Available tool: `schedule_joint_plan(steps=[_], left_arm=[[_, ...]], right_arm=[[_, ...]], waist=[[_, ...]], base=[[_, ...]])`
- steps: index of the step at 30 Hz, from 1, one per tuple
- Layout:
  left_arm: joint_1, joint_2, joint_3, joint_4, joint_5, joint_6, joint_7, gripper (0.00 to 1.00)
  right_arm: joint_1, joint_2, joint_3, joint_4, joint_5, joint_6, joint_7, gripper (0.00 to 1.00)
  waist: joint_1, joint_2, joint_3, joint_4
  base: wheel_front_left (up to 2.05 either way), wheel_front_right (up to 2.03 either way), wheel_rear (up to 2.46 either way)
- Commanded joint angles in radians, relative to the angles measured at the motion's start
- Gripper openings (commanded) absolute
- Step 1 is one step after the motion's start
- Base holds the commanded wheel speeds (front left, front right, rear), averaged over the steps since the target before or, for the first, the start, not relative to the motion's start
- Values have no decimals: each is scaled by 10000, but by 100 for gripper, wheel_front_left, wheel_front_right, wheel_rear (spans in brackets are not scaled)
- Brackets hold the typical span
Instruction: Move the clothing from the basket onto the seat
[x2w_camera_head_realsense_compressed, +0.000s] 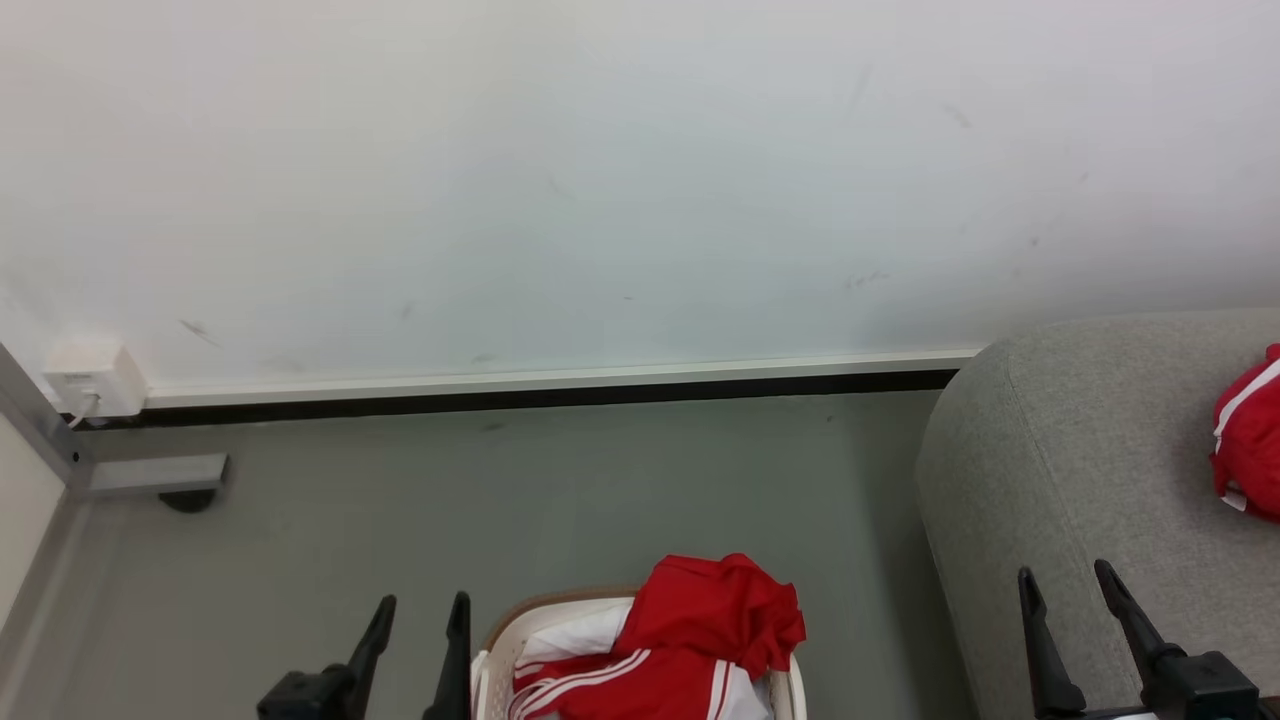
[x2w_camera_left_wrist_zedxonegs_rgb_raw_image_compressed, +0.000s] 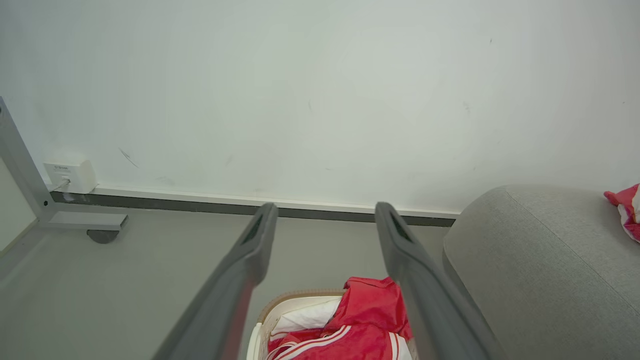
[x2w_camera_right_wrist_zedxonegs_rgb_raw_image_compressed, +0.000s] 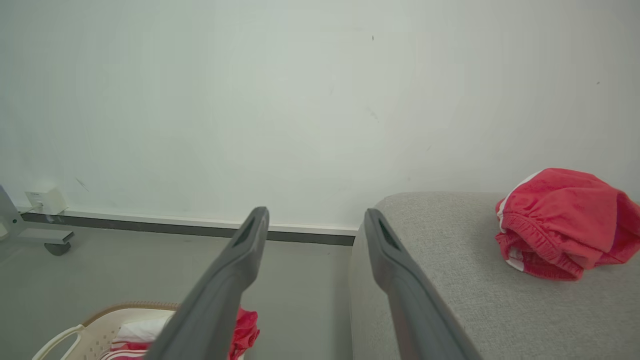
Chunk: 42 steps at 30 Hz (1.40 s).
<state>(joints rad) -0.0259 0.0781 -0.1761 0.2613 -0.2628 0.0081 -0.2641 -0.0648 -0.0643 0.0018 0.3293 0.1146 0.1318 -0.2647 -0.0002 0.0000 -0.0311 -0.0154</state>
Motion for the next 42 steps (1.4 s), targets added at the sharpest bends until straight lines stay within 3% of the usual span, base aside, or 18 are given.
schedule_joint_plan(steps=[1,11,21,31,42], left_arm=[[111,-10,120,36,135,-67,-5,100],[-3,-201,523,77,470,-342,-5,100],[-745,-241,238,706,741,-551,-5,100],[-3542,-243,-637,3509,1461,-670,472,100],[-6519,-147,-1639,6639,2417,-560,1216,100]], right_arm=[[142,15,26,0,44,-22,6,100],[-75,19,180,92,99,-22,6,100],[-569,-46,118,-219,270,-22,6,100],[-1673,-110,128,-917,416,-22,6,100],[-2753,-107,469,-1597,699,-22,6,100]], waist=[[2,0,14,6],[2,0,176,-192],[2,0,1079,-1126],[2,0,3343,-2173],[2,0,5579,-2804]], base=[[0,0,0],[0,0,0],[0,0,0],[0,0,0],[0,0,0]])
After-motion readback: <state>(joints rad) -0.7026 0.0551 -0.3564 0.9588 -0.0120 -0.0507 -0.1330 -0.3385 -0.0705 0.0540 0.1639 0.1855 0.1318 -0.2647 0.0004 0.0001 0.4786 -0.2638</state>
